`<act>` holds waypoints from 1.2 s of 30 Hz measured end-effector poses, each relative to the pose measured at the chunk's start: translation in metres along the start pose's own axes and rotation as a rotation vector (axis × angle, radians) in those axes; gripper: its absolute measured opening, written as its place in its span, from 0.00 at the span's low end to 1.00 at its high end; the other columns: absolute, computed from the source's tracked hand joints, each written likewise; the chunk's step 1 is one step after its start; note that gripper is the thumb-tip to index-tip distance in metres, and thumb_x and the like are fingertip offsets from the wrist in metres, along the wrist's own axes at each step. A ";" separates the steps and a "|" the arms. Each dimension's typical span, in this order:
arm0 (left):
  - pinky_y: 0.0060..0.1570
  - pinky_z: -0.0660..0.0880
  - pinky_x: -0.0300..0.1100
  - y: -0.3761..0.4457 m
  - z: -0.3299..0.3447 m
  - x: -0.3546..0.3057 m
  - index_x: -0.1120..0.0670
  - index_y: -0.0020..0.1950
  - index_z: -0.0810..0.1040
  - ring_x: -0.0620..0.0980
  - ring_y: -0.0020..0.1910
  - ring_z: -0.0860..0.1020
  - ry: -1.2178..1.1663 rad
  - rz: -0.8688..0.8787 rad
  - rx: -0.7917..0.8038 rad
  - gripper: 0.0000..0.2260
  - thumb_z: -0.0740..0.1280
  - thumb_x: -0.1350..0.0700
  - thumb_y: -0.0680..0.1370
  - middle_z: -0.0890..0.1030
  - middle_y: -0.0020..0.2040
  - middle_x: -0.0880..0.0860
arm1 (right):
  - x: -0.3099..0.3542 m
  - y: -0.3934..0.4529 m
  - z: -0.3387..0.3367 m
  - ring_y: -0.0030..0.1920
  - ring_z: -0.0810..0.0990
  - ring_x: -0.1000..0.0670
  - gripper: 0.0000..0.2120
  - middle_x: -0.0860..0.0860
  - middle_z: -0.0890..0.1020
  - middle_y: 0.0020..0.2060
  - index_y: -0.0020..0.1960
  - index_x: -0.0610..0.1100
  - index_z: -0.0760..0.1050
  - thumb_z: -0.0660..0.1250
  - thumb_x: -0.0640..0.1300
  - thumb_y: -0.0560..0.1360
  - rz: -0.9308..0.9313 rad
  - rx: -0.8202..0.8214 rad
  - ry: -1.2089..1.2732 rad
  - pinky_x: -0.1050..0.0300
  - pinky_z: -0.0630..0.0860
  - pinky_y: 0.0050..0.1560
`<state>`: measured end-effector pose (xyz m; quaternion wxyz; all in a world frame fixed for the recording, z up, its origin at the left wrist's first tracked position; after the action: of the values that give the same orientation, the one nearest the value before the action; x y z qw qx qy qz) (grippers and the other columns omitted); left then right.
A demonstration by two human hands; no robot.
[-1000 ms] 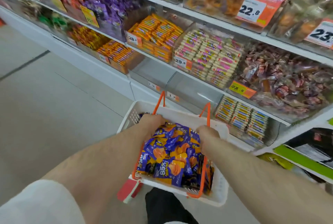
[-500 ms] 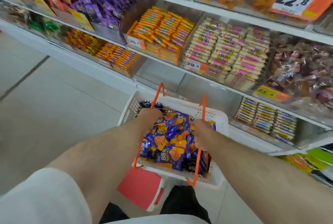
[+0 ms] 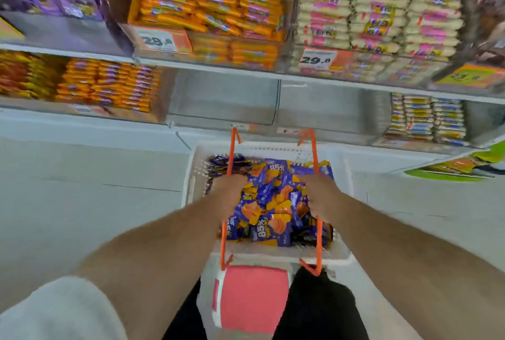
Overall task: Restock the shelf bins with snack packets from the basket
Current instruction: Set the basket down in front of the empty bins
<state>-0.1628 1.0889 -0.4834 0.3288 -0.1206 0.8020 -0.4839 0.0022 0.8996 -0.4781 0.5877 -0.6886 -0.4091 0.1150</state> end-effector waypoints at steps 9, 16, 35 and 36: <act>0.22 0.55 0.34 0.108 0.001 0.035 0.52 0.36 0.71 0.47 0.23 0.56 -0.003 -0.090 0.178 0.10 0.68 0.55 0.76 0.59 0.27 0.50 | -0.025 0.068 0.043 0.29 0.73 0.50 0.09 0.48 0.74 0.32 0.39 0.43 0.73 0.66 0.41 0.78 -0.018 -0.142 0.060 0.58 0.72 0.28; 0.25 0.53 0.36 0.154 0.014 0.063 0.52 0.33 0.65 0.47 0.21 0.54 -0.048 -0.152 0.115 0.14 0.67 0.56 0.75 0.57 0.25 0.50 | -0.039 0.124 0.060 0.29 0.62 0.49 0.11 0.49 0.64 0.28 0.37 0.44 0.69 0.67 0.45 0.76 0.079 -0.165 0.051 0.57 0.60 0.30; 0.27 0.55 0.38 0.234 0.071 0.080 0.58 0.49 0.75 0.47 0.24 0.57 -0.096 -0.117 0.065 0.07 0.67 0.57 0.74 0.61 0.27 0.50 | -0.054 0.213 0.025 0.27 0.66 0.51 0.08 0.50 0.70 0.27 0.41 0.42 0.75 0.66 0.46 0.74 0.096 -0.337 0.106 0.58 0.63 0.27; 0.27 0.55 0.38 0.235 0.074 0.079 0.57 0.47 0.75 0.47 0.24 0.57 -0.098 -0.118 0.067 0.05 0.67 0.57 0.74 0.61 0.26 0.49 | -0.053 0.215 0.024 0.26 0.66 0.51 0.08 0.51 0.70 0.27 0.41 0.42 0.74 0.66 0.46 0.75 0.080 -0.325 0.101 0.59 0.64 0.25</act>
<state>-0.1453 1.1150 -0.7406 0.3423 -0.1803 0.7597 -0.5226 0.0458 0.8853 -0.6962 0.4833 -0.7951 -0.3647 0.0358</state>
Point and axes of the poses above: each hand's wrist, its own y-axis towards the middle knuckle, its own z-axis out of the palm, x = y × z, the point moved 10 cm from there along y, towards the middle knuckle
